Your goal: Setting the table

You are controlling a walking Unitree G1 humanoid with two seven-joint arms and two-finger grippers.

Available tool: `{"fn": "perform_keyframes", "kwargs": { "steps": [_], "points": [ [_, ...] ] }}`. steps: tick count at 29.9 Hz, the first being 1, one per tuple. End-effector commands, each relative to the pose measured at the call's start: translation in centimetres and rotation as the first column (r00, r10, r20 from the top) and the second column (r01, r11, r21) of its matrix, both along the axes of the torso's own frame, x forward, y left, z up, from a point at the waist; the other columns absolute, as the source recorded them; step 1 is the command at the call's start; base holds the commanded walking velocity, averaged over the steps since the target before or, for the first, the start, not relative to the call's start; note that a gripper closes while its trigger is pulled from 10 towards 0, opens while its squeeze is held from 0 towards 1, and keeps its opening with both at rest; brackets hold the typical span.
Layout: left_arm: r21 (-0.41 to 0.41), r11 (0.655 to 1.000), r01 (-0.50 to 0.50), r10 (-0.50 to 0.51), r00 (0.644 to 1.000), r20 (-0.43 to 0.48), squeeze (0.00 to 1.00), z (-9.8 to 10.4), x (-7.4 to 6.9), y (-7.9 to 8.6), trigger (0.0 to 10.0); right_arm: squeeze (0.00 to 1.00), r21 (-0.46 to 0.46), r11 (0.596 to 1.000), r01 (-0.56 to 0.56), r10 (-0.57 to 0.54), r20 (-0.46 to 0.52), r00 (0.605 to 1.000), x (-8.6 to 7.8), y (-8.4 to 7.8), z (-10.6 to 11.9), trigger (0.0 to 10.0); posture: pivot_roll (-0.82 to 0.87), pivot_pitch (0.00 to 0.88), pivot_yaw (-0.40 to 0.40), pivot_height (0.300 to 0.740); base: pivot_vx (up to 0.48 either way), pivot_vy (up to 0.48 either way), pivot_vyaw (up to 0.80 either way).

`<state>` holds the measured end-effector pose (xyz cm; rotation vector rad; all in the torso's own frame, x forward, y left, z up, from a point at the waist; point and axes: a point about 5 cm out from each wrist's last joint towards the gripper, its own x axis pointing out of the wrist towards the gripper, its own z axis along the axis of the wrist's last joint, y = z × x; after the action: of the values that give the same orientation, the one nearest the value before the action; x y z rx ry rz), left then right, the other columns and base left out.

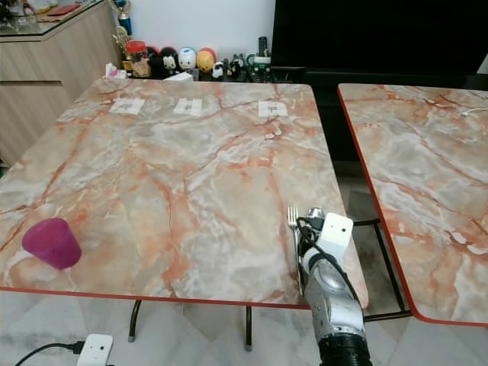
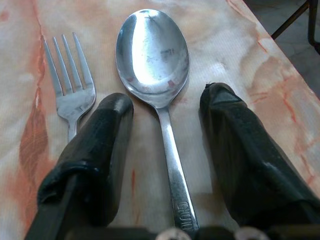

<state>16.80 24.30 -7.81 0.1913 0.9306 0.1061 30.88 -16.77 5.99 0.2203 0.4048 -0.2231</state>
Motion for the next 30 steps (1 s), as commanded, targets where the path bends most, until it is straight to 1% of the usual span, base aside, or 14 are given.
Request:
{"fn": "perform_keyframes", "kwargs": {
  "steps": [1, 17, 24, 30],
  "points": [
    [0.004, 1.000, -0.002, 0.002, 0.999, -0.035, 0.00, -0.29, -0.65, 0.18, 10.0, 0.00, 0.009, 1.000, -0.005, 0.006, -0.053, 0.999, -0.51, 0.17, -1.06, 0.0, 0.04, 0.033, -0.007, 0.740, 0.000, 0.000, 0.00],
    [0.002, 1.000, -0.003, 0.003, 0.999, -0.035, 0.00, -0.31, -0.63, 0.10, 10.0, 0.00, 0.007, 1.000, -0.010, 0.010, -0.060, 0.998, -0.71, 0.26, -1.38, 0.0, 0.05, 0.032, -0.010, 0.740, 0.000, 0.000, 0.00],
    [0.003, 1.000, -0.002, 0.002, 0.999, -0.037, 0.00, -0.31, -0.64, 0.10, 10.0, 0.00, 0.009, 1.000, -0.020, 0.020, -0.057, 0.998, -0.85, 0.65, -1.44, 0.0, 0.05, 0.029, -0.010, 0.740, 0.000, 0.000, 0.00],
    [0.004, 1.000, -0.001, 0.001, 0.999, -0.039, 0.00, -0.32, -0.64, 0.10, 10.0, 0.00, 0.000, 1.000, -0.026, 0.026, -0.059, 0.998, -0.89, 0.62, -1.52, 0.0, 0.04, 0.028, -0.010, 0.740, 0.000, 0.000, 0.00]
  ]
}}
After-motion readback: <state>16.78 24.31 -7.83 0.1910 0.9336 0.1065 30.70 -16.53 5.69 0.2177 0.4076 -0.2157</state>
